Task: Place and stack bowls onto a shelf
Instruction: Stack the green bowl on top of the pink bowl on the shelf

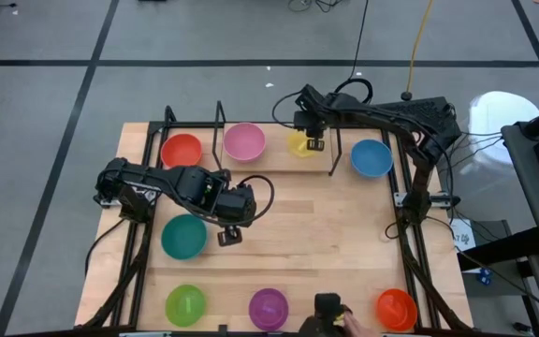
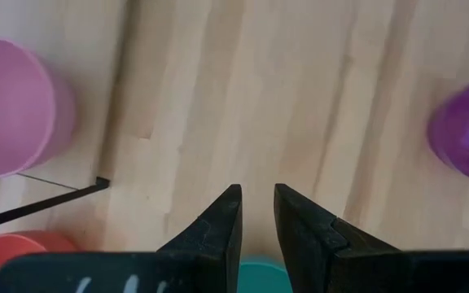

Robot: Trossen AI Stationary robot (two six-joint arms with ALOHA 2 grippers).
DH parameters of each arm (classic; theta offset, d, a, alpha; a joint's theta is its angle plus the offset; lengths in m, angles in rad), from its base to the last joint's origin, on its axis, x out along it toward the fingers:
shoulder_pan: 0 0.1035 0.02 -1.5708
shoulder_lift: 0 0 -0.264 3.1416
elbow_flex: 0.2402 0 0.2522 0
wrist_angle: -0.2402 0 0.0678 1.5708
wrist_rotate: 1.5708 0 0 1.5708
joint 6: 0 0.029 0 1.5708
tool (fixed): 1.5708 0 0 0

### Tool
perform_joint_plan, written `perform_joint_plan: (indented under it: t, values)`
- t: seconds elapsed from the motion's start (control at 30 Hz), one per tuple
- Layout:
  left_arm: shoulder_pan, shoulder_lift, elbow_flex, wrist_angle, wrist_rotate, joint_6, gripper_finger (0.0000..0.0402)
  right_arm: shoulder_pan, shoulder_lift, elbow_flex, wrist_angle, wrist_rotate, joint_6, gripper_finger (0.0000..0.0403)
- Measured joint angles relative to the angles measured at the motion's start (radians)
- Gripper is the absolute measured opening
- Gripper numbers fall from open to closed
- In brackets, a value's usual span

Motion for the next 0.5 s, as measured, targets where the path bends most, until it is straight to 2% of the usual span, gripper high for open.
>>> perform_joint_plan:
  t: [0.13,0.23,0.4,0.5]
  values:
    - [0.0,0.0,0.0,0.0,0.057,0.007,0.0081,0.051,-0.082,0.0,-0.017,0.104,-0.048,0.0131]
    - [-0.005,0.0,0.0,0.0,0.061,-0.031,0.0081,0.096,-0.172,0.0,-0.022,0.118,-0.045,0.0134]
    - [-0.013,0.0,0.0,0.0,0.061,-0.27,0.0081,0.162,-0.329,0.0,-0.01,0.118,0.004,0.0131]
    - [-0.039,0.0,-0.007,0.003,0.06,-0.325,0.0081,0.192,-0.415,0.0,-0.002,0.118,0.036,0.0131]
